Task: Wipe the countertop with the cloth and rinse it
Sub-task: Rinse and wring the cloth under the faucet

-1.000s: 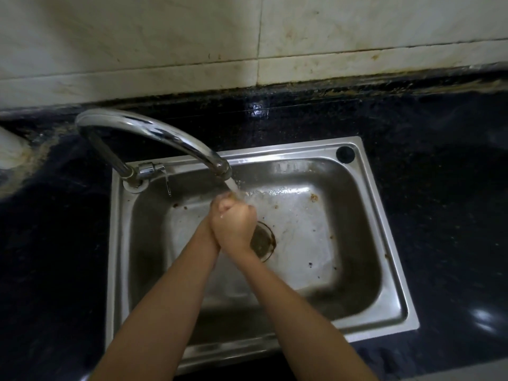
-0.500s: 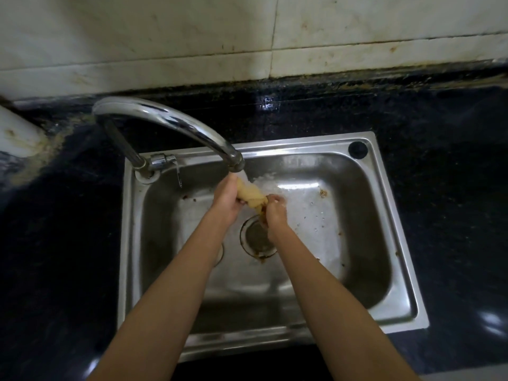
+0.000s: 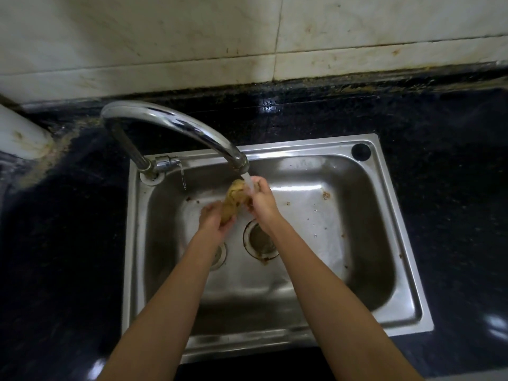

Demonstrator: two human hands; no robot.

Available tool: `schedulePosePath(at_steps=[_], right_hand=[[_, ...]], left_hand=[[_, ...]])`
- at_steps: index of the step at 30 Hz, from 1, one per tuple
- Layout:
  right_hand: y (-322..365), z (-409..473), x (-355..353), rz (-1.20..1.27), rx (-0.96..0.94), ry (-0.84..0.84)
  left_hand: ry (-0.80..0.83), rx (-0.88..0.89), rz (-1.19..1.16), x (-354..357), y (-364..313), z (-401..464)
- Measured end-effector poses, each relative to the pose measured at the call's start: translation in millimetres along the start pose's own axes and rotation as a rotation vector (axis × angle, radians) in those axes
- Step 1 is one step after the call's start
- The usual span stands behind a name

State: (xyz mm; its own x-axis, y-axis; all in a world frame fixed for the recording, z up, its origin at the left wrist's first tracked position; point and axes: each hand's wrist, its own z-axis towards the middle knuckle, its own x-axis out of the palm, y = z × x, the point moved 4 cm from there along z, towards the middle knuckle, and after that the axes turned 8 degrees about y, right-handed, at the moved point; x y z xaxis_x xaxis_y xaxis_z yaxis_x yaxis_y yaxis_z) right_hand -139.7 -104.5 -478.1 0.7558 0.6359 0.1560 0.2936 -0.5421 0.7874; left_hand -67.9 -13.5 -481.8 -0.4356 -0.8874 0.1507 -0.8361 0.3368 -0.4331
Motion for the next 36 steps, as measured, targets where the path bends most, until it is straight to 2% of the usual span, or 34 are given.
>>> schedulePosePath(at_steps=[4,6,8,11,14,16,19,23,25,26,29,32,34,36], right_hand=[[10.5,-14.6,11.2,-0.435,-0.213,-0.08],[16.3,-32.7,21.0,-0.603,-0.327,-0.154],[23.4,-51.9,29.1,-0.683,-0.458,-0.27],[21.6,-58.1,39.8,-0.732,-0.43,-0.321],[25.5,-41.5,20.4,-0.539,-0.327,-0.464],[33.9,-27.4,7.7,-0.546,-0.193,-0.47],[43.0,-16.0,2.4,-0.519,-0.149,-0.453],[23.7,-34.8,26.0,-0.661,-0.183,-0.281],[10.1,-43.1,25.6,-0.586,-0.205,-0.349],[6.7,-40.1,19.8,-0.538,-0.166,-0.415],[11.1,-21.3,-5.3,-0.458,-0.087,-0.527],[19.0,-15.4,-21.3,-0.516,-0.148,-0.489],[8.6,-18.6,-33.6,-0.418,-0.144,-0.438],[-6.5,-24.8,-50.3,-0.297,-0.078,-0.394]], left_hand=[[0.242,-0.042,-0.152,28.9,2.2,-14.0],[0.296,-0.003,-0.183,36.6,-1.1,-12.6],[0.377,0.088,-0.139,42.8,-1.3,-12.2],[0.465,0.124,-0.202,43.0,5.5,-17.6],[0.343,0.086,-0.086,50.1,6.0,-11.2],[0.306,-0.001,-0.087,57.2,7.0,-12.1],[0.313,-0.042,-0.077,61.3,10.0,-18.2],[0.262,0.005,-0.03,41.3,1.1,-7.5],[0.199,0.022,0.056,37.3,-1.9,-3.3],[0.184,-0.027,0.058,37.7,2.1,-6.3],[0.245,-0.141,-0.013,45.3,21.7,-12.4],[0.187,-0.038,-0.013,49.0,23.2,-10.6],[0.132,0.071,0.015,50.2,11.6,-8.5],[0.159,0.137,-0.004,57.1,-3.3,-9.9]])
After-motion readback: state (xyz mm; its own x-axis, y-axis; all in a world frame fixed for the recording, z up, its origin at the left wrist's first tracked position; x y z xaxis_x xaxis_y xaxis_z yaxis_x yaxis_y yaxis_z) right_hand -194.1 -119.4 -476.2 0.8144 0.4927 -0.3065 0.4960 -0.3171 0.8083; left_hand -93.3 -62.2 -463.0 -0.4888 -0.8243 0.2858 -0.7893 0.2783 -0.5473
